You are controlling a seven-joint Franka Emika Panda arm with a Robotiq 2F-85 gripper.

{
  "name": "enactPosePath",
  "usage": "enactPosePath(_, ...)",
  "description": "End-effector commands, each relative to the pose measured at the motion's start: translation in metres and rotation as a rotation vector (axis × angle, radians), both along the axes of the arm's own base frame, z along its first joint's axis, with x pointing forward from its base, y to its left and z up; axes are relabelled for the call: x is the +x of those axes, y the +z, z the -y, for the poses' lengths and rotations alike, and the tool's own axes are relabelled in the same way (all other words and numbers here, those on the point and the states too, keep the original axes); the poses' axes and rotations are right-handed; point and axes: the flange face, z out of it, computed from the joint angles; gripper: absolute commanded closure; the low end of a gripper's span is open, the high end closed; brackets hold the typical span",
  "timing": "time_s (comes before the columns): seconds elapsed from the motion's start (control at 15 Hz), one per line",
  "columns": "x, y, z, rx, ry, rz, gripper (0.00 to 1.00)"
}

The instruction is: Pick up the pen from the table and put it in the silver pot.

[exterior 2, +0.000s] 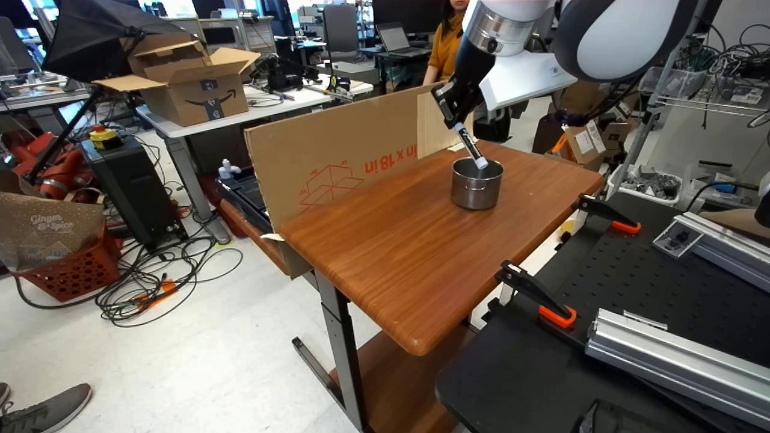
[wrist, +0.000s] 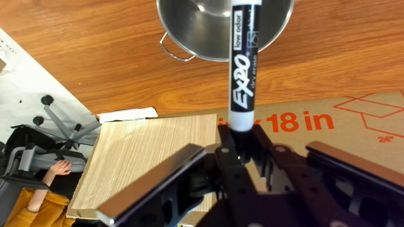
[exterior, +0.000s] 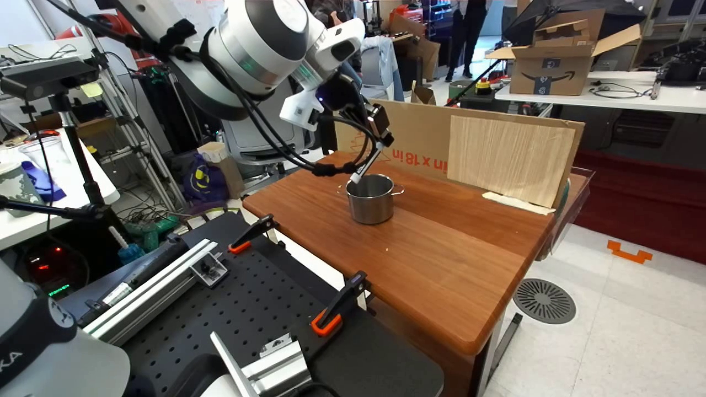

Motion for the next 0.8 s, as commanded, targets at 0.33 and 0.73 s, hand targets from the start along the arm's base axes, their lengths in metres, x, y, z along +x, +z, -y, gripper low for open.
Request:
enactPosePath(0.33, 0.006, -0.016, 0.004, -0.008, -0.012, -0.003, 0.95)
enactPosePath(0.73, 0.013, -0.029, 0.007, 0.001, -0.031, -0.013, 0.95)
